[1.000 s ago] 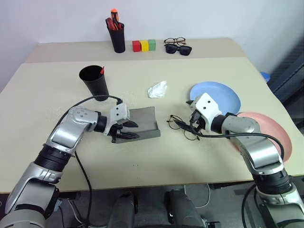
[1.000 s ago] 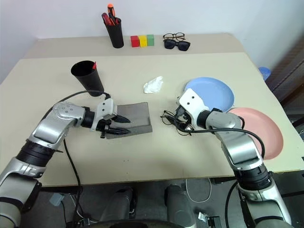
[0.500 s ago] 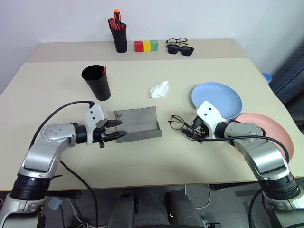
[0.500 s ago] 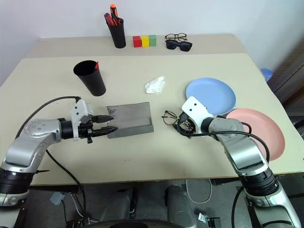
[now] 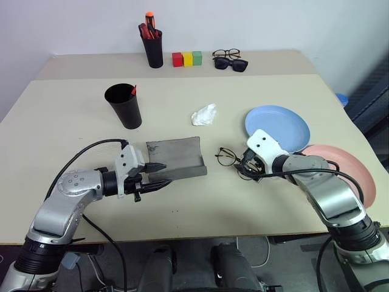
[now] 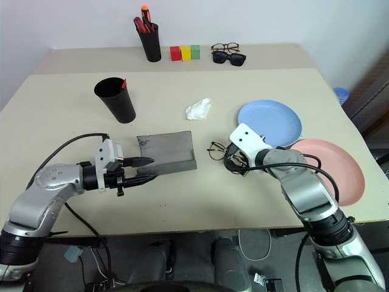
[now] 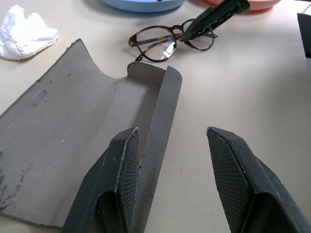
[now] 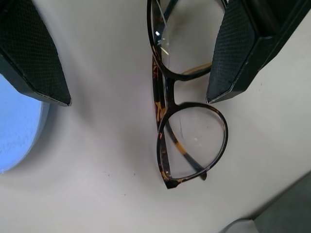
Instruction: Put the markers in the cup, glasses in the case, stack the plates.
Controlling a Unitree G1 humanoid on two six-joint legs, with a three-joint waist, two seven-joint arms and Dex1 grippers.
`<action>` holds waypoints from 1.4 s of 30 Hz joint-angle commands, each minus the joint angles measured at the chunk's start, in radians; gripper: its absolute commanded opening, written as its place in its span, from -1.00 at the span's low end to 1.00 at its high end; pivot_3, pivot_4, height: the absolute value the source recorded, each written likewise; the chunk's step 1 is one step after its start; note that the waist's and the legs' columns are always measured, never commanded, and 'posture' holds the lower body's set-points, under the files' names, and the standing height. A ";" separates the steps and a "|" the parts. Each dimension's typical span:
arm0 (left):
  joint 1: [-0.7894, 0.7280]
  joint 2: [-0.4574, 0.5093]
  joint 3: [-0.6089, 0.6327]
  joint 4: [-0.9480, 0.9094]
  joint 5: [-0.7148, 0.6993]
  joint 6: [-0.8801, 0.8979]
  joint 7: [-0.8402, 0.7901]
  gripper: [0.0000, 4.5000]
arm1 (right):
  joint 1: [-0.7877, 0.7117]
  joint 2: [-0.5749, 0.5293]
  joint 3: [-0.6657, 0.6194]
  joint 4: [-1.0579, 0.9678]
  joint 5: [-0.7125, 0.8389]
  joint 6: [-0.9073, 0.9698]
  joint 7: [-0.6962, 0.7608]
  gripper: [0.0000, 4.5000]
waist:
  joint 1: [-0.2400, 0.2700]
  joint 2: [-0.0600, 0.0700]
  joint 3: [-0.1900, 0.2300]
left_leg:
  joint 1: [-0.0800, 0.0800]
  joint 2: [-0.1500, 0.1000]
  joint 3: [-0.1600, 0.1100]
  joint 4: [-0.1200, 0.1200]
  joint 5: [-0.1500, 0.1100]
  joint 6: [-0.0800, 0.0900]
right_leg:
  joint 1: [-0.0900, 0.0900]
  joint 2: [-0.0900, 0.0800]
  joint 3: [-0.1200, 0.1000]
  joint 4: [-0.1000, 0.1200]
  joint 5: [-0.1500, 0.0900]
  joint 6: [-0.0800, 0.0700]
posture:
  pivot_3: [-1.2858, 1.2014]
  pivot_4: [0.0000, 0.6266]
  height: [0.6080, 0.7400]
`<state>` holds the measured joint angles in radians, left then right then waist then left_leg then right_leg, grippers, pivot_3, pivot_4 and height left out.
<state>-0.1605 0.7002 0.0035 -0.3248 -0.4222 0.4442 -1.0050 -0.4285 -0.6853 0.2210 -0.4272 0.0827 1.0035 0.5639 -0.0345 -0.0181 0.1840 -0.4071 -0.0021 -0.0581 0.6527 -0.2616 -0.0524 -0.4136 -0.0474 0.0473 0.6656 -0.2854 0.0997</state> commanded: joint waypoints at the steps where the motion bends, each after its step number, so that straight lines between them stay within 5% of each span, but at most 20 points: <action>1: 0.003 -0.004 -0.003 -0.041 0.002 -0.019 0.014 -0.01 | -0.018 0.003 -0.004 -0.016 -0.012 0.016 -0.018 1.00 | 0.000 0.000 0.000 | 0.000 0.000 0.000 0.000 0.000 0.000 | 0.000 0.000 0.000 0.000 0.000 0.000 | 0.03 -0.52 1.00; 4: 0.005 -0.005 -0.005 -0.048 -0.002 -0.017 0.022 0.02 | -0.016 -0.005 0.002 -0.011 -0.017 0.023 -0.024 0.62 | -0.001 0.000 0.000 | 0.000 0.000 0.000 0.000 0.000 0.000 | 0.000 0.000 0.000 0.000 0.000 0.000 | 0.03 -0.52 1.00; 11: -0.006 -0.004 -0.008 -0.066 -0.010 0.002 0.044 0.02 | -0.020 -0.013 0.007 -0.010 -0.015 0.028 -0.022 -0.97 | -0.001 0.000 0.000 | 0.000 0.000 0.000 0.000 0.000 0.000 | 0.000 0.000 0.000 0.000 0.000 0.000 | 0.03 -0.52 1.00; 22: -0.019 0.001 0.007 -0.055 -0.006 0.002 0.068 0.02 | -0.031 -0.029 0.016 -0.013 -0.031 -0.004 -0.014 -0.99 | -0.001 0.000 0.000 | 0.000 0.000 0.000 0.000 0.000 0.000 | 0.000 0.000 0.000 0.000 0.000 0.000 | 0.03 -0.52 1.00; 30: 0.012 0.037 0.160 0.042 -0.006 -0.024 0.117 0.02 | -0.159 -0.014 0.028 -0.078 -0.003 -0.135 0.071 -0.99 | -0.010 0.000 0.000 | 0.001 0.000 0.000 -0.001 0.000 0.000 | 0.000 0.001 0.000 0.000 0.000 0.000 | 0.03 -0.52 1.00; 39: 0.168 0.092 0.339 0.147 -0.013 -0.069 0.107 0.02 | -0.404 0.314 0.306 0.315 -0.087 -0.505 0.159 -0.99 | -0.010 -0.001 -0.001 | 0.001 0.001 0.000 -0.002 0.000 0.000 | 0.000 0.000 -0.001 0.000 0.000 0.000 | 0.03 -0.52 1.00; 42: 0.192 0.076 0.354 0.099 -0.024 -0.059 0.127 0.02 | -0.414 0.345 0.338 0.439 -0.128 -0.614 0.183 -0.99 | 0.002 -0.001 -0.001 | 0.000 0.001 -0.001 -0.001 0.000 0.000 | 0.000 -0.003 -0.002 -0.001 0.000 0.000 | 0.03 -0.52 1.00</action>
<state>0.0298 0.7789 0.3267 -0.1737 -0.4266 0.3987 -0.8886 -0.8259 -0.3361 0.5684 -0.0211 -0.0184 0.4538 0.7354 -0.0329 -0.0193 0.1831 -0.4066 -0.0023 -0.0590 0.6517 -0.2618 -0.0521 -0.4132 -0.0517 0.0454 0.6647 -0.2853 0.0998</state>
